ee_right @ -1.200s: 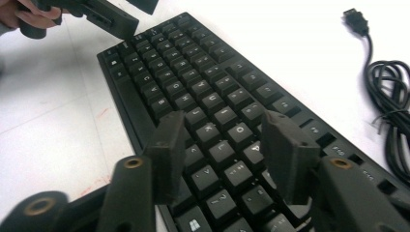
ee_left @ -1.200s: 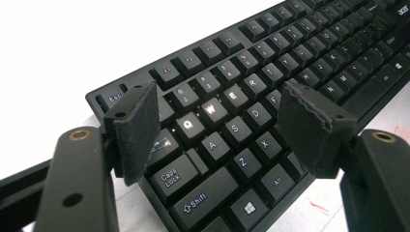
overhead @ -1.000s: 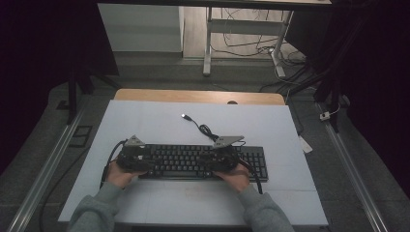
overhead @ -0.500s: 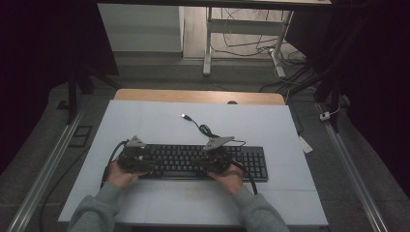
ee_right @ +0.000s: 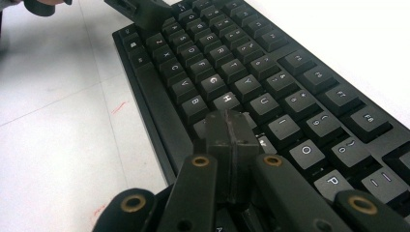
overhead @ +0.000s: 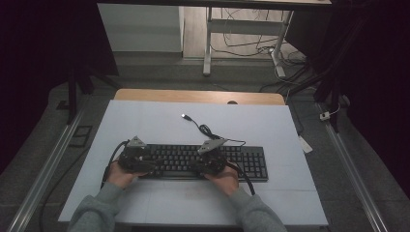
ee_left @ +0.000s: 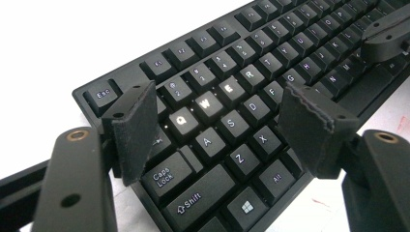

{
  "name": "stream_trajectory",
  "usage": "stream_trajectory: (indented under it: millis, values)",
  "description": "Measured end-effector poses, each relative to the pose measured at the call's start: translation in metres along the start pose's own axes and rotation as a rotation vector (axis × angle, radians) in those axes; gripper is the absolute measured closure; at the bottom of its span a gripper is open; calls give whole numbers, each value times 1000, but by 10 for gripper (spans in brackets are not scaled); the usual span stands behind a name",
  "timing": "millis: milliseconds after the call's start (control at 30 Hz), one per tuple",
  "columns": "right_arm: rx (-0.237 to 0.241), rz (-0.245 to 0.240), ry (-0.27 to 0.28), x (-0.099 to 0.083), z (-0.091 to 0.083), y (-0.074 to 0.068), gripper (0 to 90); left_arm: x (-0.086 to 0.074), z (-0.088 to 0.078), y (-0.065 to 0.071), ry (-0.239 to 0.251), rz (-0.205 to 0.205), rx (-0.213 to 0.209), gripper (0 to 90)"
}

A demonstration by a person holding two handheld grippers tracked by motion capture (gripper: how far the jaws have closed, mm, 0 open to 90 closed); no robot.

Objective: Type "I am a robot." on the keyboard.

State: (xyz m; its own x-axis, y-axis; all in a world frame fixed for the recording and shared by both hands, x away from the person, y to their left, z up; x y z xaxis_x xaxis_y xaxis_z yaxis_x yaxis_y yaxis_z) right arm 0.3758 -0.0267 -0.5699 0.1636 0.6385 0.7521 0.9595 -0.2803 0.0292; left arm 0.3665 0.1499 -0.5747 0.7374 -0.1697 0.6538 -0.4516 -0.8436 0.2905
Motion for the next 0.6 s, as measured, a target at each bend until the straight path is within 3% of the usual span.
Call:
stream_trajectory:
  millis: [600]
  values:
    - [-20,-39,-32,-3,9,-2,899,-1,1,0,-7,9,1,304]
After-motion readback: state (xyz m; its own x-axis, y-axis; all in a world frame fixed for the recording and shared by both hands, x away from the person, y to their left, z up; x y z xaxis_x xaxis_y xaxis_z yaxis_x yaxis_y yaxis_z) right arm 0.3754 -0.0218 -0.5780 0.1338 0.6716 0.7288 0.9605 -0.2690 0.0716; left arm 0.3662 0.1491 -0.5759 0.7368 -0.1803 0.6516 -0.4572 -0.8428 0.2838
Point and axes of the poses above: each handheld gripper's, and its own axes: z roughly forward along the jaws, x roughly out of its top, y roughly to its right, the point moved 9 cm from there along z, roughly forward along the jaws, and after that the axes turned 11 degrees about -z, right-handed, at the moved point
